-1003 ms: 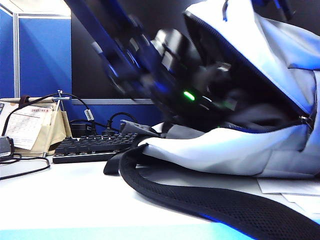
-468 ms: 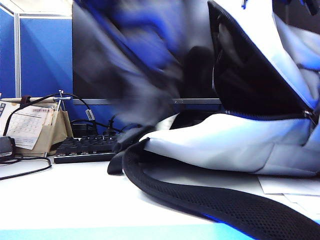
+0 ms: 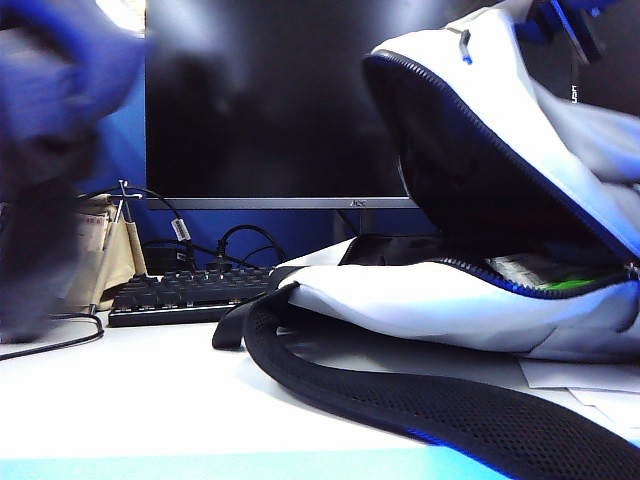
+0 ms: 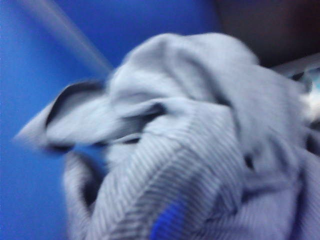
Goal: Take the gray clothes out of the backpack.
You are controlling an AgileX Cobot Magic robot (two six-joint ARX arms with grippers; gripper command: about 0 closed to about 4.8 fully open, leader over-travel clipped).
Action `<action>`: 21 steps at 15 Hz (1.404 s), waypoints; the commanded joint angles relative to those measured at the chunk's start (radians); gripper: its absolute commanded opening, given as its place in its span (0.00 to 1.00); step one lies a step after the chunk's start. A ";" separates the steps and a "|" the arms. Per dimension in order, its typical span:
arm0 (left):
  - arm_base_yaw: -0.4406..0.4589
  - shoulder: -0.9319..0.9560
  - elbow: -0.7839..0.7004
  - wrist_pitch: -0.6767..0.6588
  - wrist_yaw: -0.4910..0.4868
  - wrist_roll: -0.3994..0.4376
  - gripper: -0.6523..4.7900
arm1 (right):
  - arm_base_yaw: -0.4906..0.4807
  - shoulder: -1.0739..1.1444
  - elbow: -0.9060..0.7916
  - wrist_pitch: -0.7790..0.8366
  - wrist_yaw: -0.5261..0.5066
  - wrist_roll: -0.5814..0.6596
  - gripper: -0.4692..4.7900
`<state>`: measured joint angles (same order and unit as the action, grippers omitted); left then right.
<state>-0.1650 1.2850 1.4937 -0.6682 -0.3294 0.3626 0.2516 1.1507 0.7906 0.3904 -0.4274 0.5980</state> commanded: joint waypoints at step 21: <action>0.001 -0.914 -0.019 -0.260 0.708 -0.346 0.11 | -0.004 -0.855 0.011 -0.527 0.003 -0.320 0.09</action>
<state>-0.1654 0.3927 1.4906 -0.9070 0.3794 0.0483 0.2481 0.3176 0.7975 -0.1143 -0.4236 0.2859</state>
